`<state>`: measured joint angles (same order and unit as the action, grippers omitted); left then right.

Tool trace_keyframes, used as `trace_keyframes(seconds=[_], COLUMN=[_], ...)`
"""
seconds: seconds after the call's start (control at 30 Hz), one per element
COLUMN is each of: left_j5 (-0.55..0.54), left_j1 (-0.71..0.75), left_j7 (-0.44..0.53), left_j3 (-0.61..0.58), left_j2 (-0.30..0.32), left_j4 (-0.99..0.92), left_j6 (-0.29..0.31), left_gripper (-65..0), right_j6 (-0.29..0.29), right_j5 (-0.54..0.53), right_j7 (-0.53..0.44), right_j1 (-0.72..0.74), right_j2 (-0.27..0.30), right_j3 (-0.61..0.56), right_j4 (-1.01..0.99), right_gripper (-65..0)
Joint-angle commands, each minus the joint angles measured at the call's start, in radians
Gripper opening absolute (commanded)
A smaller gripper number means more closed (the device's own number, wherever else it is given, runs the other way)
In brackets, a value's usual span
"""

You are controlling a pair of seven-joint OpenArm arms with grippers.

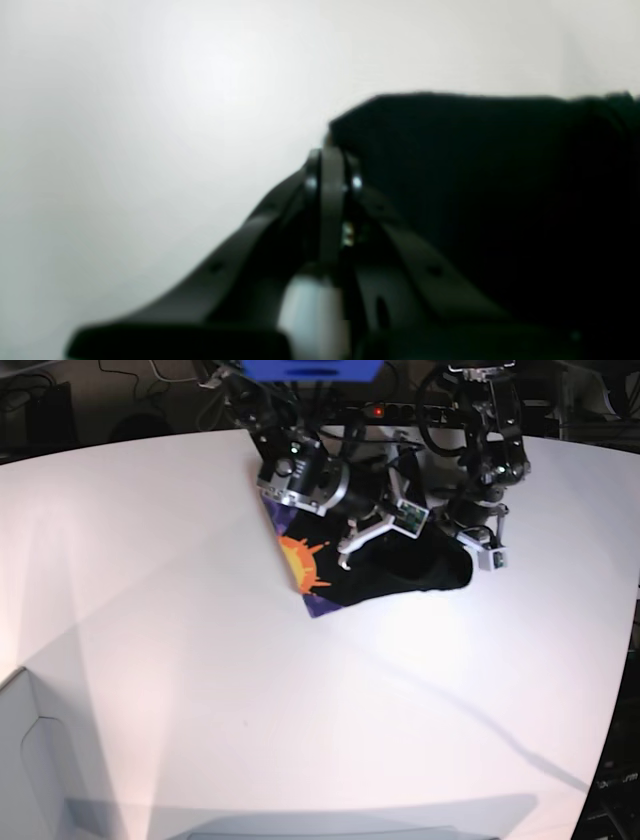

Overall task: Fold the T-shirt properly
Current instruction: 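Grasp the bundle with both grippers and lift it, flipping it over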

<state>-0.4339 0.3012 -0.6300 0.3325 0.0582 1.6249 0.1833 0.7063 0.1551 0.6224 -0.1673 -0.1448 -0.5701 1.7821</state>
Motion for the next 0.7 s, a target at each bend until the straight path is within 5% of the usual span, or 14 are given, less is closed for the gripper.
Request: trace_keyframes(seconds=[0.0,0.67], left_j5=[-0.023,-0.029], left_j1=[0.002,0.089], left_j7=[0.005,-0.004], left_j3=[0.001,0.115], left_j2=[-0.005,-0.001], left_j4=[0.018,0.165], left_j6=[0.017,0.028], left_gripper=[-65.0,-64.5], right_j6=[-0.008,-0.008], right_j5=[0.008,0.007], right_j7=[-0.002,-0.075], right_j1=[0.013,0.071], right_j2=[-0.012,-0.012], right_j3=[-0.005,-0.005], right_j4=[0.0,-0.051], right_gripper=[-65.0,-65.0])
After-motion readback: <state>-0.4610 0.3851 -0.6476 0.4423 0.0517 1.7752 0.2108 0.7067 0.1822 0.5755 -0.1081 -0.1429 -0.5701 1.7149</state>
